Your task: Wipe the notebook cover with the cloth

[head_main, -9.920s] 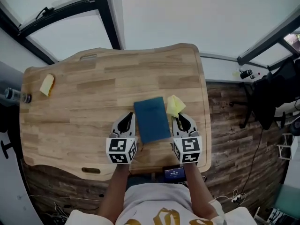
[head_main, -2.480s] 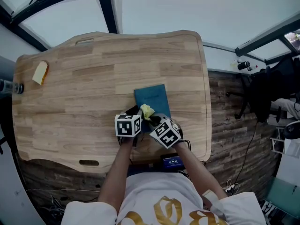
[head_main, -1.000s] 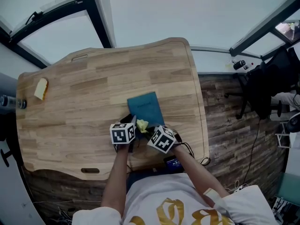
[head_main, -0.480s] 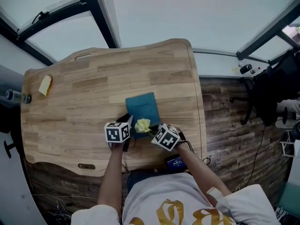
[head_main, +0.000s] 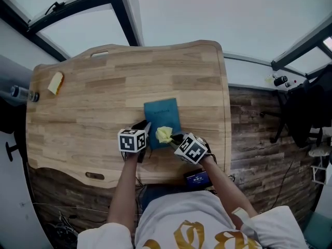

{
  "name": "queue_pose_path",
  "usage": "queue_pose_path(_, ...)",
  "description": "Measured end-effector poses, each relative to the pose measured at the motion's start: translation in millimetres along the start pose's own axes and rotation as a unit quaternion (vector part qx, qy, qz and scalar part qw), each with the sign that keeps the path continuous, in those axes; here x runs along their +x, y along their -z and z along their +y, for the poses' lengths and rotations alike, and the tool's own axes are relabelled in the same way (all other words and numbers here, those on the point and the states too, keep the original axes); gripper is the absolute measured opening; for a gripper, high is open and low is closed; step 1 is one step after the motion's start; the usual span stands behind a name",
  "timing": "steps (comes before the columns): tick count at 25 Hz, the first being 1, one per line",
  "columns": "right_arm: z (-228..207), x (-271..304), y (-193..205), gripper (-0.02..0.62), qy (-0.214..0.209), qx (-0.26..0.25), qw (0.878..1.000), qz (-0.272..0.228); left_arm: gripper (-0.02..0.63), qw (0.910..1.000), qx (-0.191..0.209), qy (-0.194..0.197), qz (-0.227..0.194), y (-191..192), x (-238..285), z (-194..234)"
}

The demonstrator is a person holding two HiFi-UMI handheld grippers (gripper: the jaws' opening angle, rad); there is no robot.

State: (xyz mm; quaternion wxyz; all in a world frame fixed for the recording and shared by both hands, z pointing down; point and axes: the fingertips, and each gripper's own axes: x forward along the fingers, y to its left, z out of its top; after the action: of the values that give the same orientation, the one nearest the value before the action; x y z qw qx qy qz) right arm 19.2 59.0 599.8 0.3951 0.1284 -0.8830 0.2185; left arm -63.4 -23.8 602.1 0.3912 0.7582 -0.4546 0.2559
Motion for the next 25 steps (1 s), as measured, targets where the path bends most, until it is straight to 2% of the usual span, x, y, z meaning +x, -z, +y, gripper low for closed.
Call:
queue_pose_path(7, 1, -1, -3, 0.037, -0.011, 0.001, 1.000, 0.001, 0.092, 1.0000, 0.004, -0.004, -0.004, 0, -1, 0)
queue_pose_path(15, -8, -1, 1, 0.037, -0.003, 0.001, 1.000, -0.006, 0.092, 1.0000, 0.004, -0.005, -0.005, -1, 0, 0)
queue_pose_path(22, -13, -3, -7, 0.037, 0.027, -0.050, 0.998, 0.019, 0.092, 1.0000, 0.005, -0.005, -0.005, -1, -1, 0)
queue_pose_path(25, -17, -1, -10, 0.037, 0.035, -0.054, 0.998, 0.018, 0.092, 1.0000, 0.003, -0.004, -0.003, -1, 0, 1)
